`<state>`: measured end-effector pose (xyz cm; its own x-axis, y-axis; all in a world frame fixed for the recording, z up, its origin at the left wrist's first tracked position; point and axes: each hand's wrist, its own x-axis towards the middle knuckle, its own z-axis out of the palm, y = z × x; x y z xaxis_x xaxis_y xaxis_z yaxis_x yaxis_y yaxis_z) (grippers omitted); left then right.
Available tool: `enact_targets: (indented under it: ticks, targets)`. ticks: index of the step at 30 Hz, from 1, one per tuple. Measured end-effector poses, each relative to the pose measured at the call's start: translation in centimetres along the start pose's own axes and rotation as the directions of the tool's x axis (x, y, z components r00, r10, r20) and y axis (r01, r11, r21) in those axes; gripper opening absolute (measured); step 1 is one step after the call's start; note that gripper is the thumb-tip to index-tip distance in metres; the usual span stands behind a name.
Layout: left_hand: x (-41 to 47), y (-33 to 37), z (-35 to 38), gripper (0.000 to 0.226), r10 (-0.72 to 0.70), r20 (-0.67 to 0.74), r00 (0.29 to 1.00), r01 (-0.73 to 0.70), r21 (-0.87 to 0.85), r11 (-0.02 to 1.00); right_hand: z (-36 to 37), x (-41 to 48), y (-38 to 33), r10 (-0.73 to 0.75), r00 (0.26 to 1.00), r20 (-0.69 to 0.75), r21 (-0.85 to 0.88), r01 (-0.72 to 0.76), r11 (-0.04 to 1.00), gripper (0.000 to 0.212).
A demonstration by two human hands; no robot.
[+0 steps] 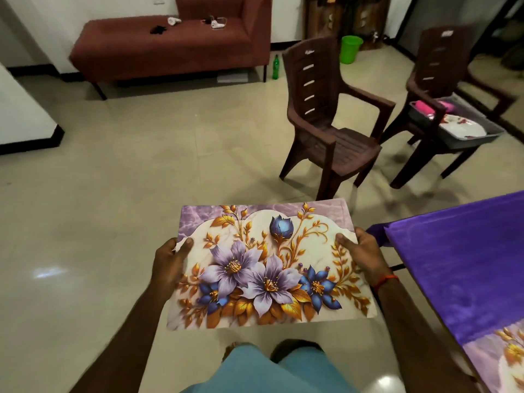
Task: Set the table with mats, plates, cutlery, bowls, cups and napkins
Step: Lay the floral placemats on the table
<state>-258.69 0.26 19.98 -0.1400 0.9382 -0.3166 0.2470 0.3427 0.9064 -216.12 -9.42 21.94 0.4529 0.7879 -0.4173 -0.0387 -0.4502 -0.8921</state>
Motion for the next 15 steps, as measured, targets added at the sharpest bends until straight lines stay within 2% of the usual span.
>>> enact_targets:
  ticks: [2, 4, 8, 15]
  targets:
    - [2.2, 0.9, 0.2, 0.017, 0.009, 0.02, 1.0, -0.009, 0.0, 1.0, 0.6, -0.1, -0.8, 0.003, 1.0, -0.018, 0.02, -0.002, 1.0, 0.023]
    - [5.5, 2.1, 1.0, 0.02, 0.017, 0.096, 0.995, -0.018, 0.012, 1.0, 0.7, 0.3, -1.1, 0.02, 0.997, -0.075, 0.048, -0.016, 0.999, 0.024]
    - [9.8, 5.4, 4.3, 0.017, 0.051, 0.198, 0.979, -0.061, 0.044, 0.997, -0.1, 1.0, -2.0, 0.024, 0.983, -0.184, 0.103, -0.006, 0.995, 0.013]
    - [18.4, 10.0, 12.6, 0.022, 0.076, 0.357, 0.931, -0.13, 0.128, 0.983, -2.2, 6.3, -2.3, 0.062, 0.939, -0.339, 0.155, -0.01, 0.988, 0.022]
